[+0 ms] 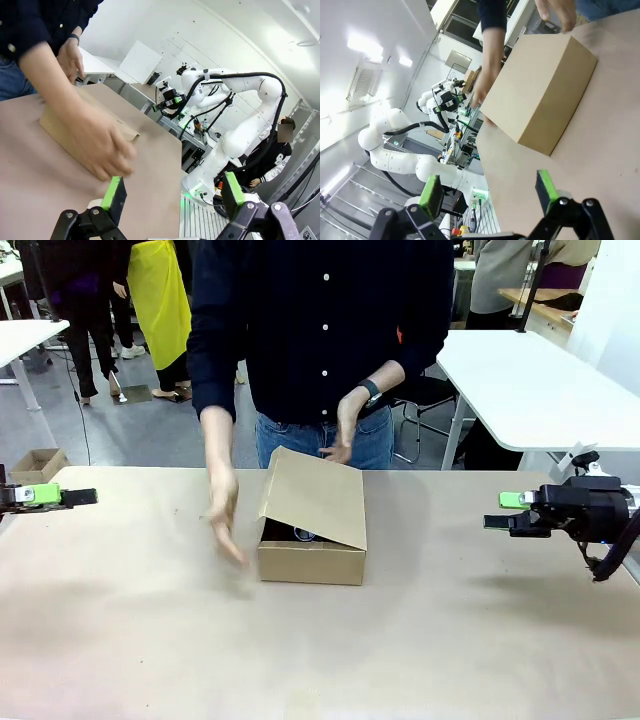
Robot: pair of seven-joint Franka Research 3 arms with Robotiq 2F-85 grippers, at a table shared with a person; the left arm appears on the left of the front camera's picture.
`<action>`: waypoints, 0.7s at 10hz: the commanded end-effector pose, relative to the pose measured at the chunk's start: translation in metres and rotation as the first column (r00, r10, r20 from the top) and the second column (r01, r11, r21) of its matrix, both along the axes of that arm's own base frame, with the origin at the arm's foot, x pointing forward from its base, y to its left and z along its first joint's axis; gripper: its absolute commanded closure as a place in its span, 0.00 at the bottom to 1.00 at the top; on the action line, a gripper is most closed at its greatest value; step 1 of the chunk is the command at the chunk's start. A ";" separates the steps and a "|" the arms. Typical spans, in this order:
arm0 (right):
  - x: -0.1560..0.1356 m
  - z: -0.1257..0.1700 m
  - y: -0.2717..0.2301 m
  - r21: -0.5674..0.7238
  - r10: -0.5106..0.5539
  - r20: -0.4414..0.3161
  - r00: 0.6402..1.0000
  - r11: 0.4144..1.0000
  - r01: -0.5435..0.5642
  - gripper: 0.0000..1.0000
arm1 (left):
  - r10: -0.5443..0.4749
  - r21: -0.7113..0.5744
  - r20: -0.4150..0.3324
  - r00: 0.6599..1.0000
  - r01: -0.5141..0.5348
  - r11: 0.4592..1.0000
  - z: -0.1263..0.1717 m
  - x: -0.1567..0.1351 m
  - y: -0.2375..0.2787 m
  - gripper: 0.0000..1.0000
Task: Pack the items into the box.
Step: Close the Mailer Box.
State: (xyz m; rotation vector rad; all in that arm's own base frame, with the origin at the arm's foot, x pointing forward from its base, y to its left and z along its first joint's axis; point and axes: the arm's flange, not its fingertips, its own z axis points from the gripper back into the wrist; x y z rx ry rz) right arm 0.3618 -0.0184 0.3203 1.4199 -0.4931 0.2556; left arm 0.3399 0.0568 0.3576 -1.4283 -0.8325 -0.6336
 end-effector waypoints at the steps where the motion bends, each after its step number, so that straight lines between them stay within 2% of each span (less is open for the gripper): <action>1: 0.002 0.002 0.003 0.017 -0.012 0.011 1.000 1.000 0.011 0.00 | 0.004 -0.018 0.017 1.000 -0.003 1.000 0.001 -0.001 0.000 0.00; 7: 0.002 0.002 0.003 0.017 -0.012 0.011 1.000 1.000 0.011 0.00 | 0.004 -0.018 0.017 1.000 -0.003 1.000 0.001 -0.001 0.000 0.00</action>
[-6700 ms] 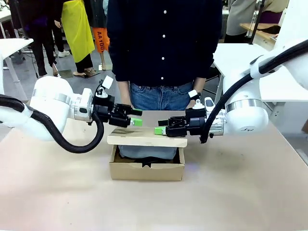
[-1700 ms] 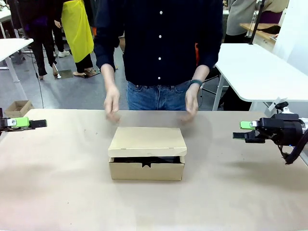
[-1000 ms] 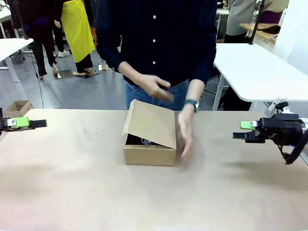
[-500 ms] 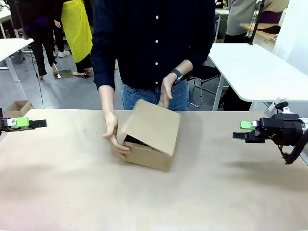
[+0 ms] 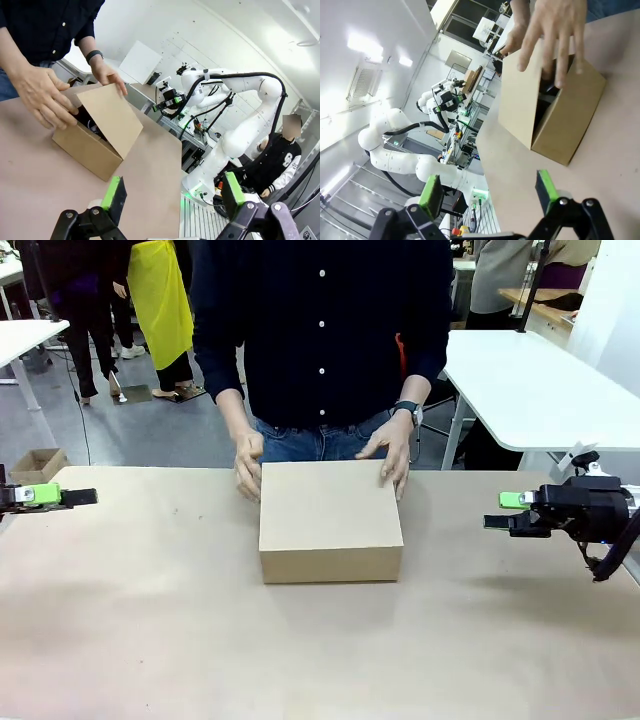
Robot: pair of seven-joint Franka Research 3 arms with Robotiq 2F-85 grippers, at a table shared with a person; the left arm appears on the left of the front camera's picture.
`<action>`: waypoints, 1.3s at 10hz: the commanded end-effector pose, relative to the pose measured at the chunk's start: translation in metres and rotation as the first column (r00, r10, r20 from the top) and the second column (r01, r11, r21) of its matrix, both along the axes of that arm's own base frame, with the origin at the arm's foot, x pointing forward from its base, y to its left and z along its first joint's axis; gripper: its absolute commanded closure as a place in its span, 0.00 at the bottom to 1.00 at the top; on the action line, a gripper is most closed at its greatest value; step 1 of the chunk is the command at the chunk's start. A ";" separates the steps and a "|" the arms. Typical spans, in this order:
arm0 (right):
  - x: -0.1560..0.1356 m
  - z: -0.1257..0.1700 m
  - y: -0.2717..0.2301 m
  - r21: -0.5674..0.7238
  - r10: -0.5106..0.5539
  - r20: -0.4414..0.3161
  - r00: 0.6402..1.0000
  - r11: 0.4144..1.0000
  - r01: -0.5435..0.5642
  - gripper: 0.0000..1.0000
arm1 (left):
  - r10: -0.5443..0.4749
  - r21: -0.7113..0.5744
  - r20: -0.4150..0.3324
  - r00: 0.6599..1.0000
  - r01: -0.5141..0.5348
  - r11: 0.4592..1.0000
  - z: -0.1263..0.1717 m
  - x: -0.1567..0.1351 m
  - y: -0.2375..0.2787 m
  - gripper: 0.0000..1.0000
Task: Pack the items into the box.
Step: Close the Mailer Box.
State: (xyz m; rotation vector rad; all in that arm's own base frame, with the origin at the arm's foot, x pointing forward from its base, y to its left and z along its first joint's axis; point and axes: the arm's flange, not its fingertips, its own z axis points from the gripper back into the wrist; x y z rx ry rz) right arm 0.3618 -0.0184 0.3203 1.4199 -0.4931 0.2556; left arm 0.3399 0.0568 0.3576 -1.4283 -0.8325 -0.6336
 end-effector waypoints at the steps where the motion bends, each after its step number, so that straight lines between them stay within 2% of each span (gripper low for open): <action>1: 0.002 0.002 0.003 0.017 -0.012 0.011 1.000 1.000 0.011 0.00 | 0.004 -0.018 0.017 1.000 -0.003 1.000 0.001 -0.001 0.000 0.00; 13: 0.002 0.002 0.003 0.017 -0.012 0.011 1.000 1.000 0.011 0.00 | 0.004 -0.018 0.017 1.000 -0.003 1.000 0.001 -0.001 0.000 0.00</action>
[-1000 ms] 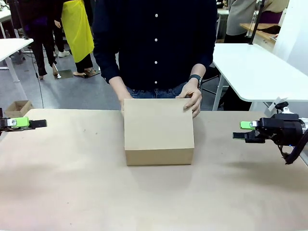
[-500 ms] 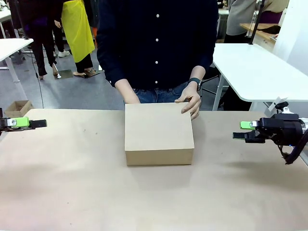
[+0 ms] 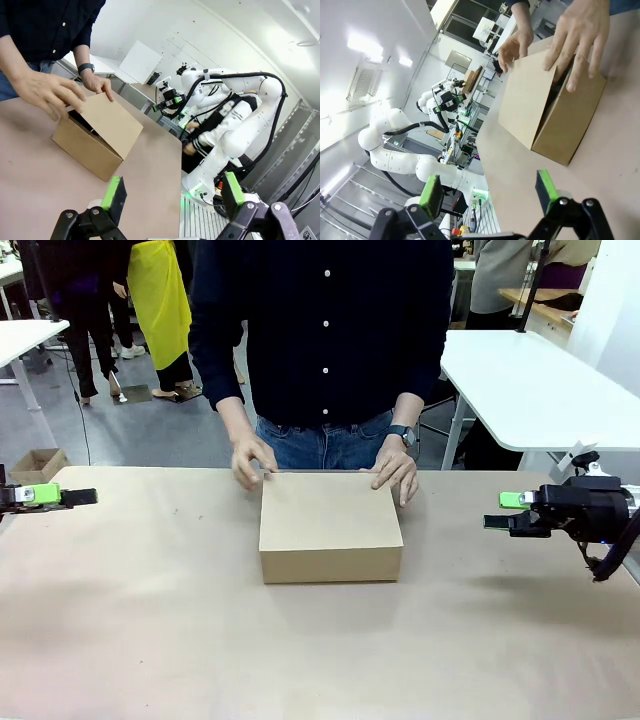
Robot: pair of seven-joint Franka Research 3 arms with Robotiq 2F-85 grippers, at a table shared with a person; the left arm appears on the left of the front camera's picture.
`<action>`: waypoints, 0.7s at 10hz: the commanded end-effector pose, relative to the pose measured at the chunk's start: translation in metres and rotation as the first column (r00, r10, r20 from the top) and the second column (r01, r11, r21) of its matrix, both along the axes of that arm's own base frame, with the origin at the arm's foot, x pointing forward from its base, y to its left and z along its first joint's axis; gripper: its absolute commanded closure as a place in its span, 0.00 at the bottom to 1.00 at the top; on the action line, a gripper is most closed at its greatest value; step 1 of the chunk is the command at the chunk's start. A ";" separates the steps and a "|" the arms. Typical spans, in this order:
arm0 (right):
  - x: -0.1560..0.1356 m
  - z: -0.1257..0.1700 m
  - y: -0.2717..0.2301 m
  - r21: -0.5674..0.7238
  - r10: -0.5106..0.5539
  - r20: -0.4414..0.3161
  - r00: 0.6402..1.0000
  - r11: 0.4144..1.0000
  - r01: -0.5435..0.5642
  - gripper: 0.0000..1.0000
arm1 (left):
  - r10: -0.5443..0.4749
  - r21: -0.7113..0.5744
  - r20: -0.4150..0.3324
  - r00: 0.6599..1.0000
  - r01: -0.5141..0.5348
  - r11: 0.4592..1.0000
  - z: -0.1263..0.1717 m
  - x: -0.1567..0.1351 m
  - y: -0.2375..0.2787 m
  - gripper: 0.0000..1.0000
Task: Pack the items into the box.
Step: Close the Mailer Box.
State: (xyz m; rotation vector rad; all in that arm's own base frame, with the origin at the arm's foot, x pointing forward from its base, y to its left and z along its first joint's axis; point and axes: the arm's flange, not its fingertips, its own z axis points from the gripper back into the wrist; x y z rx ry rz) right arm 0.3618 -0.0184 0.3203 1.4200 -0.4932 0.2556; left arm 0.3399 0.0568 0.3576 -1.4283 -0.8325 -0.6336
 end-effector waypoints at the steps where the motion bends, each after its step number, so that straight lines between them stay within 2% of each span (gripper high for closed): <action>1: 0.002 0.002 0.003 0.017 -0.012 0.011 1.000 1.000 0.011 0.00 | 0.004 -0.018 0.017 1.000 -0.003 1.000 0.001 -0.001 0.000 0.00; 7: 0.002 0.002 0.003 0.017 -0.012 0.011 1.000 1.000 0.011 0.00 | 0.004 -0.018 0.017 1.000 -0.003 1.000 0.001 -0.001 0.000 0.00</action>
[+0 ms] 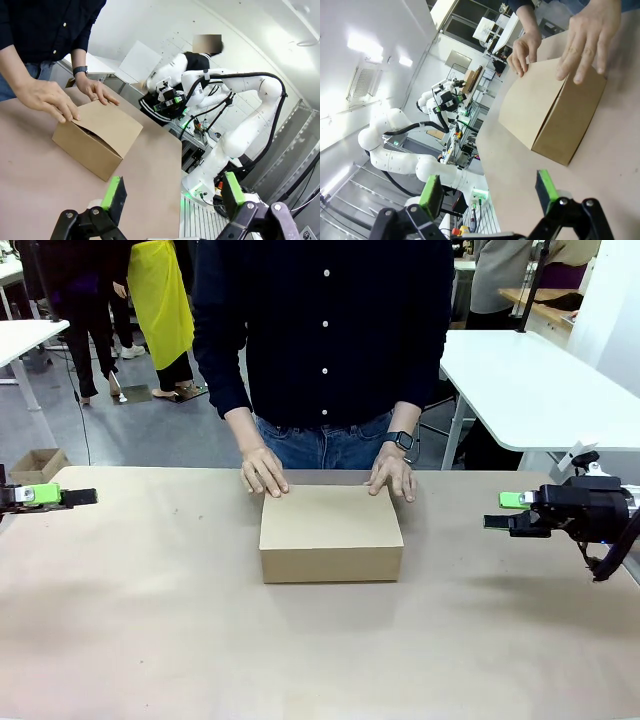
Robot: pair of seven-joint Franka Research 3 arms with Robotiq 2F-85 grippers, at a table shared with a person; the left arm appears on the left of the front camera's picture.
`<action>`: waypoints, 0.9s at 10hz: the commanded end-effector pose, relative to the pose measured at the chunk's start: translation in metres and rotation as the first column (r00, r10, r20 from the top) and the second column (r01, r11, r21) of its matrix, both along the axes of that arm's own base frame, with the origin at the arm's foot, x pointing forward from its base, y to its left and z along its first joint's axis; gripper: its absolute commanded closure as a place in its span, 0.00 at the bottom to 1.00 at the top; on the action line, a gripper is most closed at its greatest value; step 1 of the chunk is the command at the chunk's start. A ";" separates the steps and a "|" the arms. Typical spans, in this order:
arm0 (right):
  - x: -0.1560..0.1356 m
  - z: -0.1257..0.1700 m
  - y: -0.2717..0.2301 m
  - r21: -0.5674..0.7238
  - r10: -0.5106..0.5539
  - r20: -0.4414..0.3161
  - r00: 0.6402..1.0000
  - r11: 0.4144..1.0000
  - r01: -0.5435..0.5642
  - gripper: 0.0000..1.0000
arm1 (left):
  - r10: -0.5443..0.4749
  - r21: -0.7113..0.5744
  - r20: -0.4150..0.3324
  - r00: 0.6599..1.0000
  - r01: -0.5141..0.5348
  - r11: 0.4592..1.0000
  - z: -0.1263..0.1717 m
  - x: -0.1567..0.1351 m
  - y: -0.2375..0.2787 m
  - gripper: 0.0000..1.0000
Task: Pack the items into the box.
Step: Close the Mailer Box.
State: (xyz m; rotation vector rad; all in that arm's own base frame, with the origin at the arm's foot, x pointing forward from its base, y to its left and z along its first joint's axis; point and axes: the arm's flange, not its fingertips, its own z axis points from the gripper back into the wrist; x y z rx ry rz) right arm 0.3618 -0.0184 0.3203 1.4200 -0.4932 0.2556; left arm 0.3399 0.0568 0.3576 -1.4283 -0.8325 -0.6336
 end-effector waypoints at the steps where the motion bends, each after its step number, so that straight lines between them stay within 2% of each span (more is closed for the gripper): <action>1: 0.002 0.002 0.003 0.017 -0.012 0.011 1.000 1.000 0.011 0.00 | 0.004 -0.018 0.017 1.000 -0.003 1.000 0.001 -0.001 0.000 0.00; 9: 0.002 0.002 0.003 0.017 -0.012 0.011 1.000 1.000 0.011 0.00 | 0.004 -0.018 0.017 1.000 -0.003 1.000 0.001 -0.001 0.000 0.00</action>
